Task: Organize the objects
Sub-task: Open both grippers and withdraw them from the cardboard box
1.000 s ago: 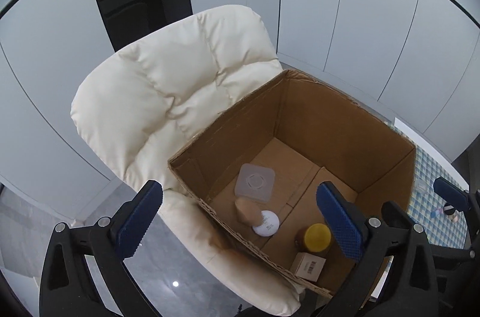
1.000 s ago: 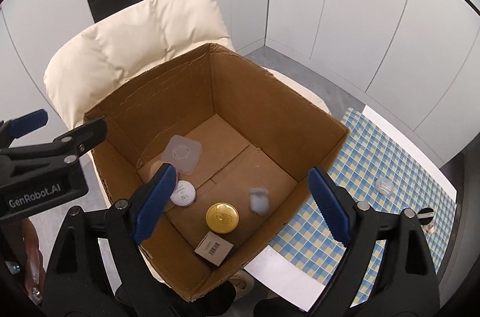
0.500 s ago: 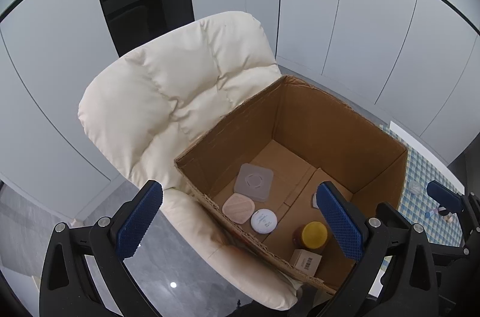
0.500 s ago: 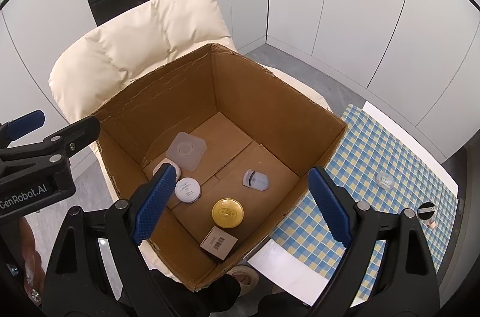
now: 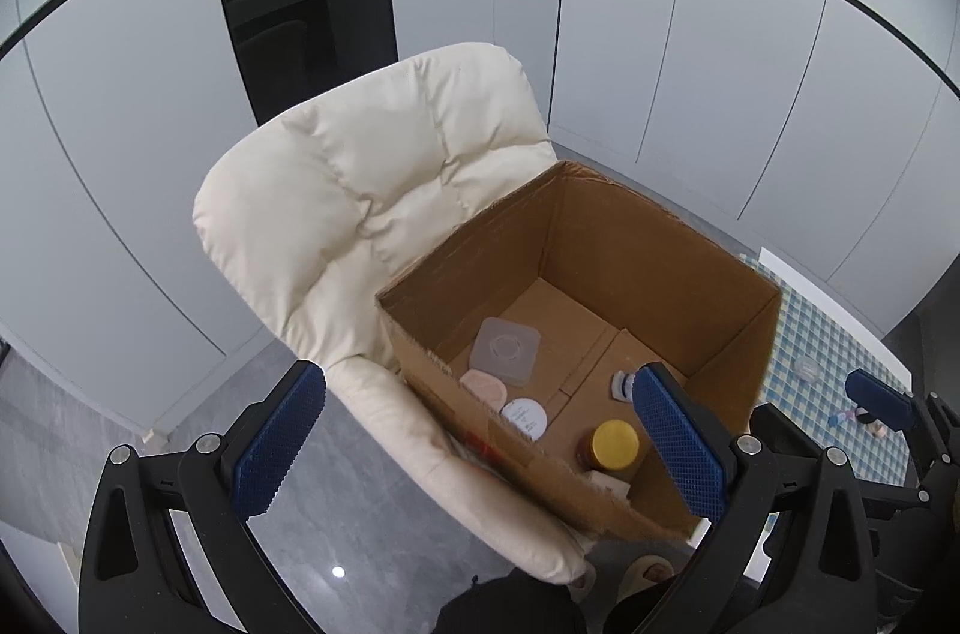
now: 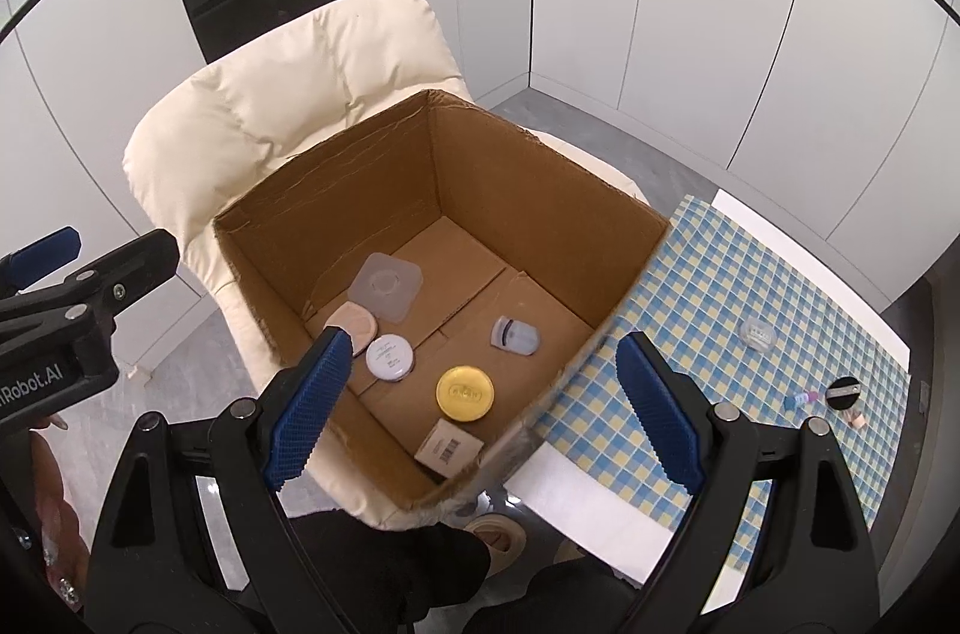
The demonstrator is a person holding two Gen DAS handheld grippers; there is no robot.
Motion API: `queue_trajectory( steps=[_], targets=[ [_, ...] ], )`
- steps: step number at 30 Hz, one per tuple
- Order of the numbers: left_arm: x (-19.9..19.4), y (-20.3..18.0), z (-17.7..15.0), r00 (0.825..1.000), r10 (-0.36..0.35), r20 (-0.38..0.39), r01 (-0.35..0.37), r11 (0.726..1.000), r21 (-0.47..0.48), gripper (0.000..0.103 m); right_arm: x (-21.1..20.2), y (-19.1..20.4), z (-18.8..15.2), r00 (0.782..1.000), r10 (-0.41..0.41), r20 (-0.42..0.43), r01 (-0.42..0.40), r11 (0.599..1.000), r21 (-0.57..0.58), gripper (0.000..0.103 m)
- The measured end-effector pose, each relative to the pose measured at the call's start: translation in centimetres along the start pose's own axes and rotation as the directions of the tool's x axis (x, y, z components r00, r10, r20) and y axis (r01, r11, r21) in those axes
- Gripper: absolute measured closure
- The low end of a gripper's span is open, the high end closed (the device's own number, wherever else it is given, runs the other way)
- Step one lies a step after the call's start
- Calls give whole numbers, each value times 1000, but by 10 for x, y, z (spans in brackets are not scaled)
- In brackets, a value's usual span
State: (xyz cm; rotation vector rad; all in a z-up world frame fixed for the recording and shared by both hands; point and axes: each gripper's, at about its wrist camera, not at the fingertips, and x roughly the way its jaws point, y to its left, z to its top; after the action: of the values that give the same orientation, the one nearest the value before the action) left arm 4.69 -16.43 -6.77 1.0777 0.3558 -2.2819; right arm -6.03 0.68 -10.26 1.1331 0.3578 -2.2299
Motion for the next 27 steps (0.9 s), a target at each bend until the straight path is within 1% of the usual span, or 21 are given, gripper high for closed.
queue_trajectory(
  steps=[5, 12, 20, 25, 27],
  targets=[
    [-23, 2, -15, 1000, 6, 10, -6, 1000, 10, 1, -24, 5, -14, 1000, -16, 11, 16, 1000, -27, 11],
    [-51, 8, -33, 1000, 8, 26, -8, 1000, 10, 1, -54, 11, -38, 1000, 8, 11, -8, 999, -36, 11],
    [-84, 15, -62, 1000, -20, 24, 21, 999, -26, 1, -84, 15, -70, 1000, 24, 7, -24, 999, -29, 11],
    [-99, 18, -83, 1000, 4, 23, -3, 1000, -14, 1, -101, 18, -89, 999, 44, 12, -44, 999, -24, 11],
    [-103, 20, -92, 1000, 10, 24, -10, 1000, -9, 1, -109, 20, -99, 999, 38, 15, -37, 999, -27, 11]
  ],
)
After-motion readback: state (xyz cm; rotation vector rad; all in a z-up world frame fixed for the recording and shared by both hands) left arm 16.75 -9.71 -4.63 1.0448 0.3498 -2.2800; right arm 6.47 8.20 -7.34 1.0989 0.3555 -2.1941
